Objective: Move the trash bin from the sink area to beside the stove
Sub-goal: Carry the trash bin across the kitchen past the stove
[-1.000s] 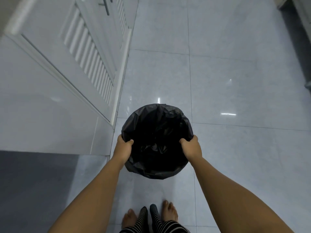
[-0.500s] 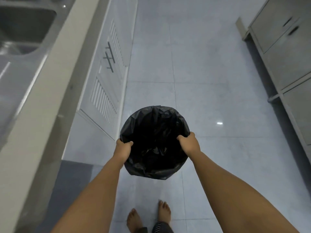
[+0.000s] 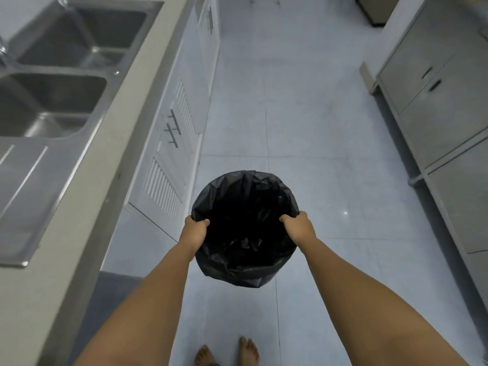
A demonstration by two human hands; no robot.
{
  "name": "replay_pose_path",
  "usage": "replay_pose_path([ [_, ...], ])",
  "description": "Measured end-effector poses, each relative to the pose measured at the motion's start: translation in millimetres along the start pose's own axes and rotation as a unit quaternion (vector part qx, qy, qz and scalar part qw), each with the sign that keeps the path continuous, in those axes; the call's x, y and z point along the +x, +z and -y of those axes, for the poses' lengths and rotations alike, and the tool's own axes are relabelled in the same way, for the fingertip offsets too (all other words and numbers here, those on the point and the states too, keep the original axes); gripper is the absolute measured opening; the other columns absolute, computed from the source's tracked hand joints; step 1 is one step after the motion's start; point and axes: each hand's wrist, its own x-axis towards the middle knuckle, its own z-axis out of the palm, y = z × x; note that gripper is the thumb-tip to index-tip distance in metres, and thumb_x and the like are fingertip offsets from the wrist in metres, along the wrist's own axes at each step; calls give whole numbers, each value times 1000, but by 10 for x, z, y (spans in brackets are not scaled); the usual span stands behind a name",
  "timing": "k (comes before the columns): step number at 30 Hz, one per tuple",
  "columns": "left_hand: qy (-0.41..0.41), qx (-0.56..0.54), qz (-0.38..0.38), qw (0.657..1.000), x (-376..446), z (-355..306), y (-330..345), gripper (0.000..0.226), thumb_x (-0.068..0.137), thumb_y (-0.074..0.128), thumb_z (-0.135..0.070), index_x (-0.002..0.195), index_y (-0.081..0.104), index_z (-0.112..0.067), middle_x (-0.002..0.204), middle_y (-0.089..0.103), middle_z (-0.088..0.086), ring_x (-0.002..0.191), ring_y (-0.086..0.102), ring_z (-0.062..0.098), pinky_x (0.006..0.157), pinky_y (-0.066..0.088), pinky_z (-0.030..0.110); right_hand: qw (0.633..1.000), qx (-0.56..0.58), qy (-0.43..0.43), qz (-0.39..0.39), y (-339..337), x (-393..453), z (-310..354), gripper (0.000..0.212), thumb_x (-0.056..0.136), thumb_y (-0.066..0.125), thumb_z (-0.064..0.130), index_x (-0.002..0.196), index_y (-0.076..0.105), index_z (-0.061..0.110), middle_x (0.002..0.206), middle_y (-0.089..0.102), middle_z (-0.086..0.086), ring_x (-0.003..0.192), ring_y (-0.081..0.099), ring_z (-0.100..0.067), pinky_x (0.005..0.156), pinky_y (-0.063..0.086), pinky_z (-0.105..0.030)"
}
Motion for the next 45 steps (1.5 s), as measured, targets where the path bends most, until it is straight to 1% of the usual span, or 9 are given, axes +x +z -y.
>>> replay_pose_path([
  [3,15,-4,-9,1000,3,-260,76,54,98,49,-28,147,40,-10,137,58,16,124,57,37,109,44,51,1000,2,-5,3,-116,87,140,60,89,56,33,140,38,6,129,58,-13,99,55,-28,84,46,-38],
  [8,49,-11,-10,999,300,-771,236,48,100,47,-24,145,46,-7,137,59,17,125,57,38,109,43,49,1000,-10,-2,-5,-254,432,489,63,90,56,35,141,37,4,132,56,-15,114,58,-34,84,47,-38],
  [12,56,-20,-6,998,727,-1226,354,53,99,51,-27,147,41,-7,139,57,17,126,56,37,108,44,47,1000,-8,-6,-17,-292,856,852,63,91,56,35,142,36,4,132,56,-16,114,58,-35,82,45,-37],
  [16,54,-10,10,998,1104,-1725,429,59,95,55,-31,148,40,-9,140,58,14,125,57,36,109,45,48,999,-11,-6,-32,-343,1295,1302,67,91,57,39,143,34,4,135,55,-16,118,57,-36,88,47,-40],
  [19,59,-10,8,998,1409,-2156,458,63,93,58,-34,148,39,-10,140,57,11,127,57,35,110,44,48,999,-5,-18,-39,-394,1649,1721,70,91,57,46,143,35,3,137,54,-15,120,56,-36,86,45,-38],
  [23,68,-5,4,998,1783,-2740,529,66,92,59,-36,150,38,-10,144,55,14,129,55,36,111,44,49,999,-10,-24,-44,-499,2121,2281,73,91,56,51,142,36,3,137,54,-16,121,56,-36,85,43,-37],
  [35,70,-6,-6,998,3095,-4777,1215,66,95,59,-35,150,35,-7,145,53,15,130,54,37,111,43,48,998,-4,-21,-51,-1145,3870,3968,71,91,55,50,141,36,3,136,54,-16,120,56,-36,87,45,-38],
  [41,70,-8,6,997,3772,-5828,1518,70,94,59,-38,150,33,-6,149,50,17,133,51,39,113,40,50,998,-4,-24,-54,-1480,4710,4817,73,92,54,51,143,34,3,139,52,-17,123,54,-37,84,41,-36],
  [45,83,-3,22,996,4325,-6506,1659,71,93,59,-39,151,32,-8,149,49,15,134,51,38,113,40,49,998,-2,-27,-60,-1599,5323,5380,74,92,54,52,143,35,3,140,52,-16,124,54,-37,88,43,-39],
])
